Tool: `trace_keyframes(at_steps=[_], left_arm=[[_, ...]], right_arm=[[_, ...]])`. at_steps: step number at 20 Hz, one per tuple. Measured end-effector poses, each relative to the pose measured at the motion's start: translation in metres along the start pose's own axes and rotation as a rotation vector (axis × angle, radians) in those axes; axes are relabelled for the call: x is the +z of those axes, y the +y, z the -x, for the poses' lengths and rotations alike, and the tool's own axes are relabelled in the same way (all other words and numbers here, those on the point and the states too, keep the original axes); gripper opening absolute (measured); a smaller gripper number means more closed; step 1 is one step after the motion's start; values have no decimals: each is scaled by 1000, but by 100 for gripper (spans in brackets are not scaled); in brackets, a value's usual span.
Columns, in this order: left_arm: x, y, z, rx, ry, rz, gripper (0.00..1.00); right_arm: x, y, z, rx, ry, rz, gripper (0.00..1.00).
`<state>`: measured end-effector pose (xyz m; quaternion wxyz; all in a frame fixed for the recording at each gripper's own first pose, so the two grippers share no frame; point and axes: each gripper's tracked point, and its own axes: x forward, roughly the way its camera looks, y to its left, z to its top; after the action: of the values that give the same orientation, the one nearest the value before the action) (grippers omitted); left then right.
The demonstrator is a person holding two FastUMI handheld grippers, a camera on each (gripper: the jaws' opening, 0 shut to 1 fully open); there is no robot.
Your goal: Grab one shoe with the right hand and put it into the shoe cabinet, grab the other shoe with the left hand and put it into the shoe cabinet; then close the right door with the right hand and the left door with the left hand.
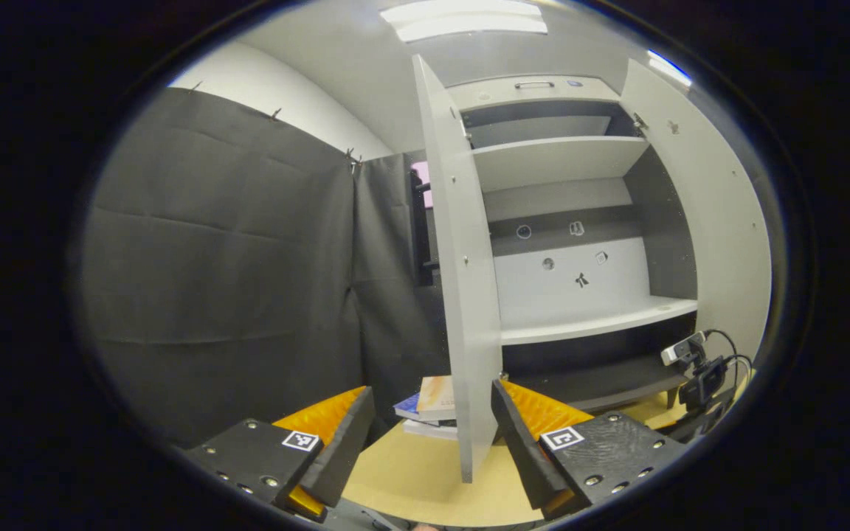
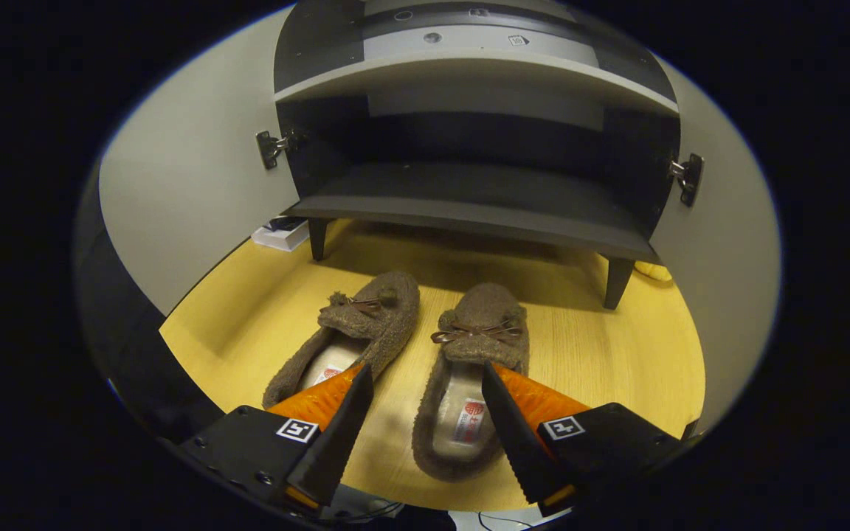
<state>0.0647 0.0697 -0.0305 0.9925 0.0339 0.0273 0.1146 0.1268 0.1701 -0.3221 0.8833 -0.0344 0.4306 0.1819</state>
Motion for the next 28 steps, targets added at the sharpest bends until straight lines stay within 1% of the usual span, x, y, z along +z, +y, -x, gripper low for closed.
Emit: trace_keyframes(at_steps=[1, 2, 3, 4, 5, 6, 7, 8, 9, 10, 11, 12, 13, 14, 15, 16, 19, 20, 21, 26, 27, 28], left_arm=[[-1, 1, 0, 5, 3, -3, 95], [-2, 2, -1, 8, 6, -2, 98], [-3, 2, -1, 10, 10, -1, 92], [-4, 4, -1, 12, 12, 1, 92], [-4, 4, -1, 13, 16, 0, 92], [-5, 5, 0, 15, 18, -3, 92], [-5, 6, 0, 16, 18, -5, 90], [-4, 8, 2, 18, 15, -7, 94], [-2, 10, 4, 19, 12, -8, 92], [-3, 11, 6, 20, 10, -8, 92], [-2, 11, 6, 20, 9, -8, 92], [-2, 11, 7, 20, 8, -9, 92], [-1, 11, 8, 20, 7, -9, 92], [-1, 10, 9, 18, 5, -7, 92], [0, 10, 8, 16, 5, -6, 92], [0, 9, 9, 14, 4, -5, 92], [3, 3, 12, 1, -5, -3, 92], [3, 0, 13, -5, -9, -6, 92], [5, -3, 13, -10, -13, -8, 92], [10, -27, 22, -59, -27, 1, 97], [12, -32, 23, -70, -32, 1, 92], [10, -37, 23, -82, -38, 2, 98]], right_arm=[[-4, 1, -5, 1, 14, 0, 89], [-6, 2, -9, -1, 27, 2, 94], [-8, 2, -15, -8, 36, 7, 94], [-7, 4, -23, -2, 43, 4, 94], [-10, 3, -24, -14, 52, -1, 83], [-10, 3, -30, -20, 62, -10, 66], [-11, 2, -33, -27, 72, -18, 69], [-13, 0, -37, -36, 81, -21, 66], [-17, 0, -41, -42, 96, -21, 66], [-19, -5, -47, -69, 107, -16, 65], [-21, -9, -45, -84, 115, -13, 56], [-21, -12, -48, -95, 113, -16, 40], [-21, -10, -46, -88, 119, -21, 34], [-22, -12, -49, -87, 123, -12, 32], [-17, -21, -43, -110, 103, -25, 26], [-24, -17, -51, -102, 125, -40, 6], [-15, -16, -35, -74, 98, -52, 5], [-9, -18, -30, -68, 77, -64, 2], [-6, -20, -25, -66, 66, -72, 5], [13, -28, 2, -46, 19, -108, 5], [17, -30, 8, -47, 3, -113, 5], [23, -31, 14, -45, -14, -116, 5]])
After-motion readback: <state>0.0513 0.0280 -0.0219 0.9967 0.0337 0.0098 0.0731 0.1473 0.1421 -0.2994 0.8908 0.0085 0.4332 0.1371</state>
